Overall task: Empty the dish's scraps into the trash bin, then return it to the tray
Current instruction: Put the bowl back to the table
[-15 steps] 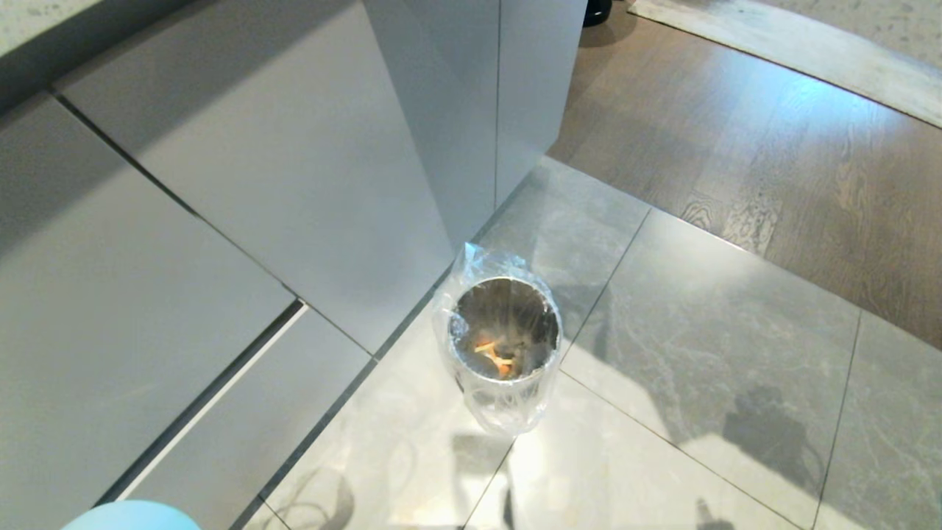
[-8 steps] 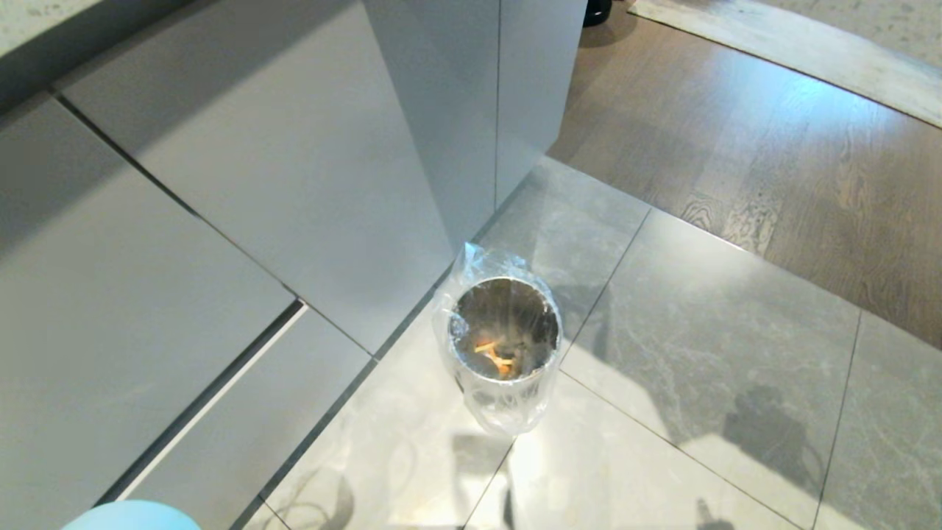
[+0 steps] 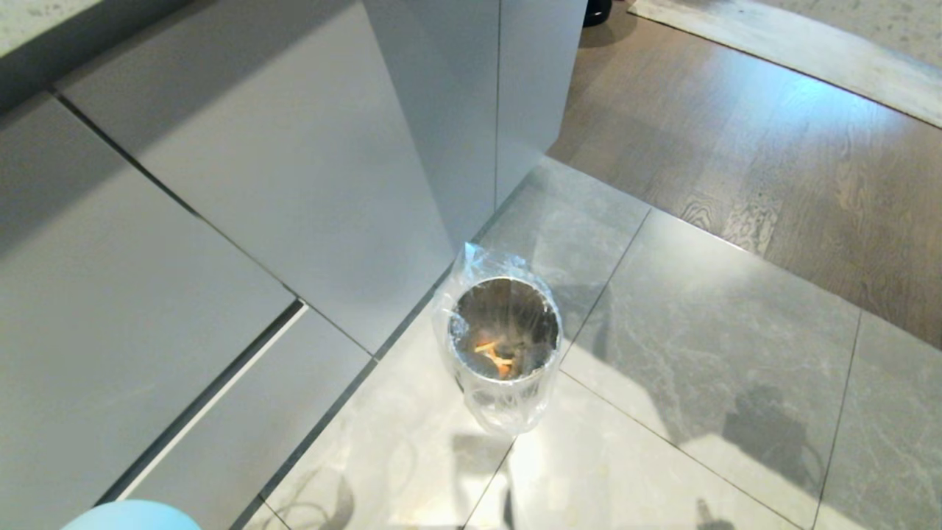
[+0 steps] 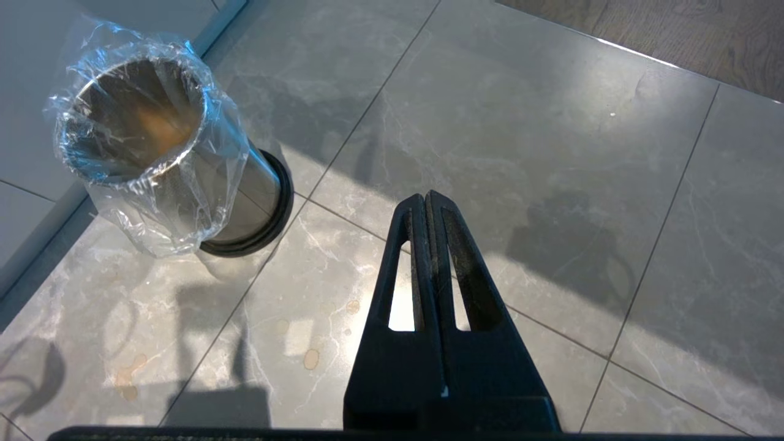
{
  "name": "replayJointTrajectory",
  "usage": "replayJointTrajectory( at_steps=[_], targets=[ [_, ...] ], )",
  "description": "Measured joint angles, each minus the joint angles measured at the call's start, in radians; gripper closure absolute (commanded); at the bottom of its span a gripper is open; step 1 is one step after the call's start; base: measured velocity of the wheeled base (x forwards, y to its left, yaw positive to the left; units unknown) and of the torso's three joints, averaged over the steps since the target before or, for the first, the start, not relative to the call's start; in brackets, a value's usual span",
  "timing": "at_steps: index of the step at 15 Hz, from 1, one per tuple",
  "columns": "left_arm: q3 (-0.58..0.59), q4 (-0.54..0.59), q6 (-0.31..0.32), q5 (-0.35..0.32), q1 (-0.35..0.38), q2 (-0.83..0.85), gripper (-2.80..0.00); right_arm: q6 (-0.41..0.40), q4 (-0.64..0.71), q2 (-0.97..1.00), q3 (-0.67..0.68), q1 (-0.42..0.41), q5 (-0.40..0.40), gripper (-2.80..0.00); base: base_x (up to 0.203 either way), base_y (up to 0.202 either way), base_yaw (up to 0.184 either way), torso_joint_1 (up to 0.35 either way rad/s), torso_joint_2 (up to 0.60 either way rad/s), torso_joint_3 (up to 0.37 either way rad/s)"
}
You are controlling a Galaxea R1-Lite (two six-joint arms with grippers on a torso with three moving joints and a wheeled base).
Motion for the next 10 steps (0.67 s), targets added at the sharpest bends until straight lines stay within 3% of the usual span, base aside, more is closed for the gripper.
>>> replayJointTrajectory(
  at_steps=[10],
  targets=[
    [0.000, 0.001, 0.001, 0.000, 0.000, 0.000, 0.00, 0.000, 0.000, 0.000, 0.000, 0.000, 0.000, 0.00, 0.000, 0.000, 0.000, 0.001, 0.00, 0.188]
  ],
)
